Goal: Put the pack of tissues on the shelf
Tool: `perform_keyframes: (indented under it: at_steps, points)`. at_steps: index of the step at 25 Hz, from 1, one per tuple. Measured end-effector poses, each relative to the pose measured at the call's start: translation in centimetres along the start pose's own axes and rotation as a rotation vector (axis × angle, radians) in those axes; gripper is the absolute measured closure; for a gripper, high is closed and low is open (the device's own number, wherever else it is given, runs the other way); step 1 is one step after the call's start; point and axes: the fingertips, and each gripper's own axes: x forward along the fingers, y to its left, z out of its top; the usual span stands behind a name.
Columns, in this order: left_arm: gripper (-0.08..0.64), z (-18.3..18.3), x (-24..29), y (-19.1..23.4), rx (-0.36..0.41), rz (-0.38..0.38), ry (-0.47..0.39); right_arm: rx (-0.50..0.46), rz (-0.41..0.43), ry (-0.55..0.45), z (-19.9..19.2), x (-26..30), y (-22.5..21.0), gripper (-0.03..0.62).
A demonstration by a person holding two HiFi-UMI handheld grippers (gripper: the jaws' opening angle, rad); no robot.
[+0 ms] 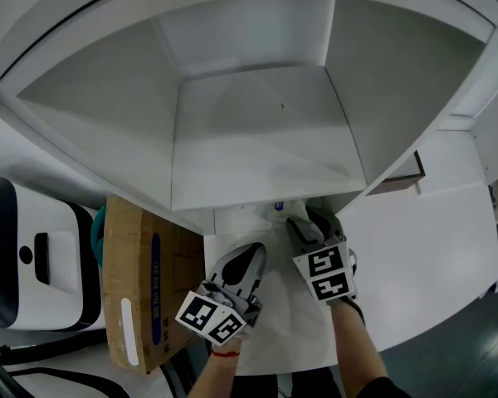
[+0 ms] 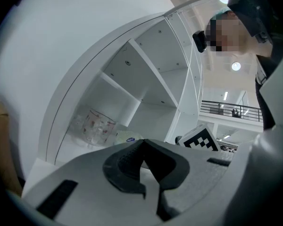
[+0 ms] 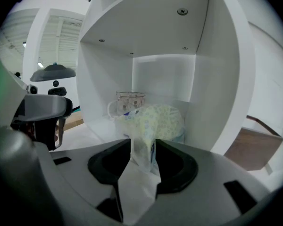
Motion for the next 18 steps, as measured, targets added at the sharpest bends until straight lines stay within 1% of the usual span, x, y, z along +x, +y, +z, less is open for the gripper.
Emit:
perform_keyframes:
  at_steps: [6,12,13,14,15,18]
  points:
    - [0.555,0.1,0.1,-0.3,-0.003,-0.010,-0.006,0.028,-0.005,-0.024,0.4,-0.6,0.0,0.419]
    - [0.555,-0.1,0.4,-0.8,-0.008,-0.026,-0.004,0.020,-0.055,-0.048,0.8,-1.2,-0.6,0.420]
    - [0.555,-0.1,0.5,-0.8,-0.009,-0.029,-0.003,0.016,-0.060,-0.047,0.8,-1.1,-0.6,0.444]
    - [0.555,-0.2,0.5,-0.9,-0.011,-0.031,-0.002,0.012,-0.064,-0.045,0.7,-1.0,-0.7,0.483]
    - [0.555,-0.3,0.5,-0.9,-0.012,-0.032,0.000,0.007,-0.067,-0.043,0.7,-0.9,-0.7,0.503]
    - [0.555,-0.3,0.6,-0.9,-0.017,-0.034,-0.001,-0.002,-0.064,-0.042,0.7,-0.6,-0.7,0.512]
